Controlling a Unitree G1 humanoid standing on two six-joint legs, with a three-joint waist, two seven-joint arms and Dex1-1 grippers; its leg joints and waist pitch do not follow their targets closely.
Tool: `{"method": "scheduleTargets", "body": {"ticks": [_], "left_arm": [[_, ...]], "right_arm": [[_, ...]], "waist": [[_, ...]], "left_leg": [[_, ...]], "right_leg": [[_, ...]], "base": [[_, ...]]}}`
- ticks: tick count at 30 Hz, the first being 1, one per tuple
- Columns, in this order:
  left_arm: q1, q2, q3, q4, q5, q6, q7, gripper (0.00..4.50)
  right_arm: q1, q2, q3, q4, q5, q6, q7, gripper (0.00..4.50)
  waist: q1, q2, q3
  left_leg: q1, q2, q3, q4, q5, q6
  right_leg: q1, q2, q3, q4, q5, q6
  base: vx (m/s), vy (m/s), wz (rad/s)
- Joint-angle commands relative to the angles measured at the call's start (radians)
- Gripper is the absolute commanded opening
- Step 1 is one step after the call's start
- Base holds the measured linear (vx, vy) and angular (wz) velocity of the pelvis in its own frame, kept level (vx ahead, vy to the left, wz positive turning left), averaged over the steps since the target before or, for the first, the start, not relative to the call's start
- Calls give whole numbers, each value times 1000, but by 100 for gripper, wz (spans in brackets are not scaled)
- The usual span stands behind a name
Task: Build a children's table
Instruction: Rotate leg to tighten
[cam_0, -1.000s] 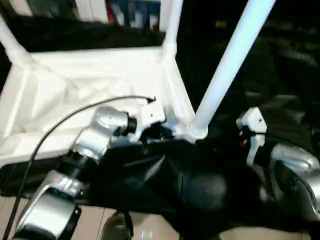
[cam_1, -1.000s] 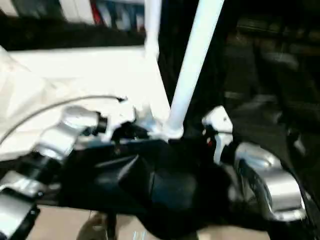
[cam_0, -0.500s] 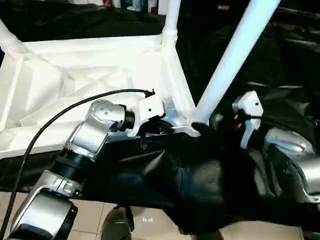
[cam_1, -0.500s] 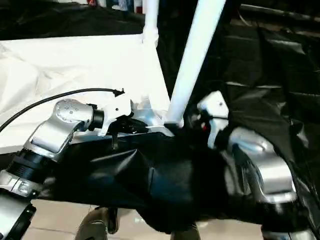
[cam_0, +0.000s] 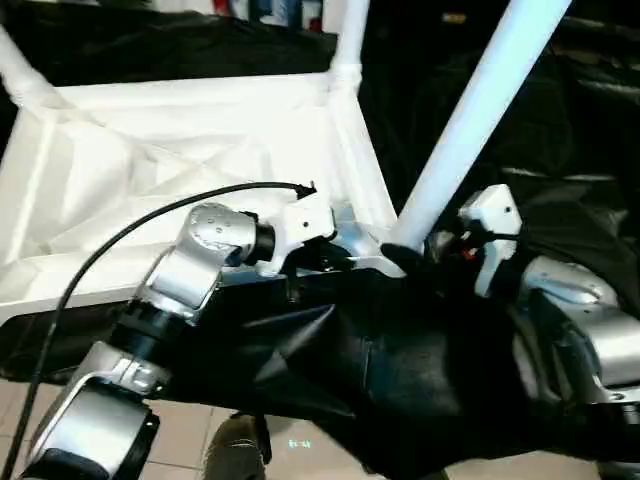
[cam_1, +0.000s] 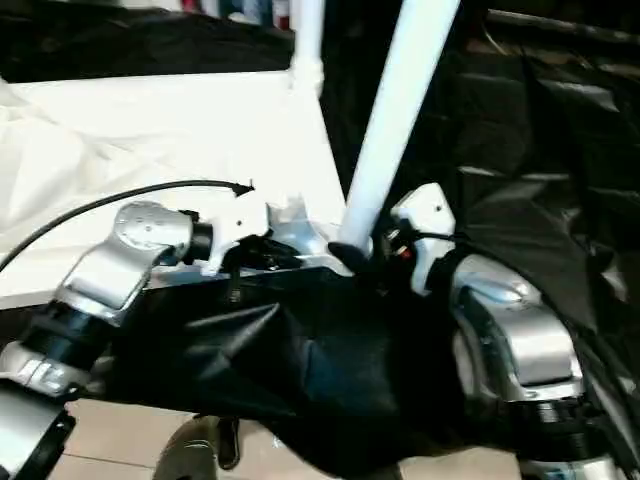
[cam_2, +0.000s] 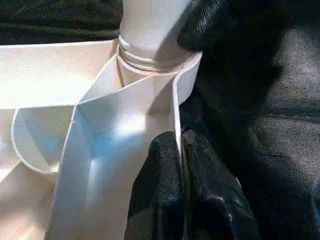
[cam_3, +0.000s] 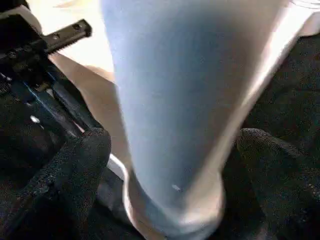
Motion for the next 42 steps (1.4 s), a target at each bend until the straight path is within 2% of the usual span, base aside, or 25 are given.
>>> {"method": "scheduleTargets", "body": {"ticks": [1, 2, 3, 4, 5, 6, 7, 8, 9, 10, 11, 13, 16, 17, 18, 19, 21, 28, 29, 30, 34, 35, 38, 39, 42], "left_arm": [[35, -20, -58, 60, 25, -4, 7, 1], [36, -25, -60, 65, 29, -11, 15, 1], [38, -29, -64, 71, 35, -21, 22, 1], [39, -33, -68, 78, 40, -33, 28, 1], [38, -38, -69, 91, 44, -46, 37, 1], [34, -44, -68, 103, 45, -54, 43, 1], [21, -57, -61, 130, 41, -71, 53, 1], [21, -57, -61, 130, 41, -71, 53, 1], [11, -62, -56, 146, 39, -78, 59, 1], [-4, -68, -48, 168, 38, -89, 64, 1], [-20, -74, -39, 189, 35, -97, 68, 1], [-37, -81, -29, 213, 28, -105, 68, 1], [-49, -84, -23, 234, 20, -112, 62, 1], [-52, -85, -22, 244, 17, -118, 60, 1], [-53, -86, -21, 254, 11, -119, 51, 1], [-54, -87, -20, 264, 8, -123, 45, 1], [-55, -88, -18, 276, 7, -128, 39, 1], [-40, -88, -9, 289, -4, -135, 28, 1], [-39, -87, -10, 293, -2, -139, 30, 1], [-39, -87, -12, 298, 2, -143, 34, 1], [-48, -82, -22, 320, 25, -167, 56, 1], [-50, -82, -22, 325, 25, -170, 54, 1], [-49, -79, -22, 324, 23, -169, 47, 1], [-48, -79, -22, 323, 23, -169, 47, 1], [-45, -75, -22, 319, 22, -169, 43, 1]], "right_arm": [[-8, 3, 9, 16, -17, -21, 1, 439], [-9, 7, 13, 21, -20, -27, 0, 439], [-11, 12, 18, 29, -25, -34, -4, 439], [-13, 18, 22, 38, -32, -40, -11, 439], [-16, 26, 26, 53, -44, -49, -23, 439], [-20, 33, 29, 73, -56, -60, -38, 439], [-26, 44, 34, 108, -72, -78, -56, 439], [-26, 44, 34, 108, -72, -78, -56, 439], [-29, 48, 37, 125, -78, -89, -60, 439], [-33, 54, 42, 146, -84, -103, -63, 439], [-38, 58, 48, 166, -90, -116, -64, 439], [-43, 62, 53, 192, -99, -135, -63, 439], [-47, 65, 53, 221, -107, -152, -58, 439], [-47, 66, 52, 232, -111, -161, -56, 439], [-43, 64, 52, 239, -111, -164, -49, 439], [-41, 63, 53, 244, -111, -167, -44, 439], [-37, 60, 55, 244, -110, -173, -42, 439], [-1, 52, 45, 197, -95, -171, -30, 439], [4, 47, 44, 192, -93, -172, -25, 439], [8, 43, 43, 188, -92, -172, -20, 439], [15, 27, 33, 178, -84, -169, 0, 439], [15, 25, 31, 176, -80, -168, 4, 439], [17, 23, 32, 175, -73, -158, 16, 439], [18, 22, 32, 175, -72, -157, 17, 439], [22, 19, 30, 177, -65, -146, 27, 439]], "waist": [[3, -2, -117], [8, -2, -125], [12, 6, -138], [14, 12, -149], [18, 20, -166], [19, 21, -177], [21, 21, -187], [22, 19, -194], [22, 19, -194], [30, 32, -221], [32, 31, -227], [39, 27, -247], [43, 25, -257], [44, 26, -257], [41, 20, -258], [44, 24, -263], [43, 23, -266], [40, 14, -270], [41, 16, -271], [40, 7, -270], [39, 6, -271], [38, -3, -272], [39, 0, -271], [38, -5, -270], [37, -5, -270]], "left_leg": [[51, 42, -12, -45, -362, -22], [38, 40, -13, -44, -319, -16], [37, 40, -14, -41, -301, -15], [37, 41, -10, -36, -288, -10], [40, 39, -8, -27, -297, -9], [43, 40, -5, -22, -293, -12], [37, 38, -4, -18, -282, -10], [34, 36, 0, -13, -294, -9], [34, 36, 0, -13, -294, -9], [34, 37, -2, -2, -312, -10], [29, 34, -1, 0, -339, -13], [32, 33, 1, 7, -334, -2], [28, 31, 2, 12, -306, 17], [30, 32, 3, 12, -322, 19], [29, 31, 4, 13, -328, 19], [27, 32, 1, 13, -327, 18], [27, 31, 2, 14, -322, 18], [26, 32, 3, 16, -320, 25], [27, 33, 3, 16, -321, 25], [25, 33, 4, 16, -319, 27], [23, 33, 3, 16, -315, 30], [24, 33, 4, 17, -324, 30], [27, 35, 2, 16, -344, 23], [28, 35, 3, 16, -353, 21], [29, 36, 0, 14, -386, 7]], "right_leg": [[35, -38, 21, -64, -499, -177], [47, -34, 19, -53, -450, -185], [52, -32, 19, -44, -424, -190], [51, -30, 20, -37, -390, -201], [51, -29, 21, -32, -387, -208], [52, -28, 21, -29, -372, -215], [55, -24, 20, -22, -337, -221], [51, -19, 22, -20, -329, -217], [51, -19, 22, -20, -329, -217], [57, -21, 20, -10, -319, -217], [57, -16, 18, -11, -327, -208], [59, -12, 18, -6, -286, -204], [61, -10, 15, -3, -264, -208], [58, -8, 14, -8, -297, -203], [58, -8, 13, -10, -312, -198], [59, -9, 11, -9, -323, -188], [59, -6, 10, -9, -315, -183], [58, -2, 9, -9, -312, -180], [58, -3, 9, -9, -313, -178], [58, -2, 9, -9, -313, -174], [58, -2, 7, -8, -316, -167], [58, -3, 7, -11, -331, -162], [53, -4, 6, -15, -376, -150], [51, -3, 5, -17, -385, -147], [51, -4, 1, -19, -415, -133]], "base": [[0, 0, 0], [0, 0, 0], [0, 0, 0], [0, 0, 0], [0, 0, 0], [0, 0, 0], [0, 0, 0], [0, 0, 0], [0, 0, 0], [0, 0, 0], [0, 0, 0], [0, 0, 0], [0, 0, 0], [0, 0, 0], [0, 0, 0], [0, 0, 0], [0, 0, 0], [0, 0, 0], [0, 0, 0], [0, 0, 0], [0, 0, 0], [0, 0, 0], [0, 0, 0], [0, 0, 0], [0, 0, 0]]}}
